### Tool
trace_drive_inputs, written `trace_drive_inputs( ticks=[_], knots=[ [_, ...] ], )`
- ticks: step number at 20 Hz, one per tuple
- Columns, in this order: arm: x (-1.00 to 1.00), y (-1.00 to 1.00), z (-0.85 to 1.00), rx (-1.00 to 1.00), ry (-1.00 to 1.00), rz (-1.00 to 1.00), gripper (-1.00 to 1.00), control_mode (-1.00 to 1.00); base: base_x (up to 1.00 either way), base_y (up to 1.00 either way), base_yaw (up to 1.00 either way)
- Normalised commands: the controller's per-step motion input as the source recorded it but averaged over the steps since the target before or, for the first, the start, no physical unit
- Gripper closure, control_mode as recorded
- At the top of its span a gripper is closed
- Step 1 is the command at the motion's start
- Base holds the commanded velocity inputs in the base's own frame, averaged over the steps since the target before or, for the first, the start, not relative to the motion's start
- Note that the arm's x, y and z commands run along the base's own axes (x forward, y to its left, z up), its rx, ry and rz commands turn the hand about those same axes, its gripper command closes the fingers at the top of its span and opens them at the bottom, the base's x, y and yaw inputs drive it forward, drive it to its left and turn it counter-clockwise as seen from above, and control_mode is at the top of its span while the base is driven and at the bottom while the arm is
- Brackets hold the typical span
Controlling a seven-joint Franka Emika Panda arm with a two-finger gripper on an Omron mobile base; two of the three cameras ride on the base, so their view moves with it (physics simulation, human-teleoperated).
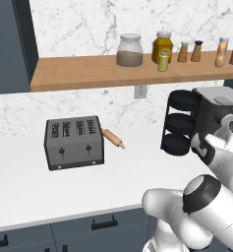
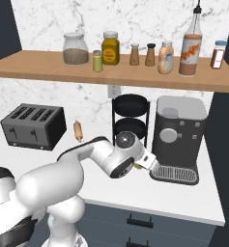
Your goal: Put the shaker and condiment bottle from the counter next to their counterparts in the cabinet.
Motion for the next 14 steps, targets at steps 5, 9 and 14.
trace_drive_inputs(
  ticks=[5,9,14],
  knots=[
    [-0.25,0.25,0.67,-0.07,-0.01,0.0,1.0,-1.0,0.0,0.0,0.0],
    [-0.29,0.35,0.65,-0.08,0.0,0.0,1.0,-1.0,0.0,0.0,0.0],
    [-0.42,0.38,0.68,-0.05,-0.03,0.0,1.0,-1.0,0.0,0.0,0.0]
  ],
)
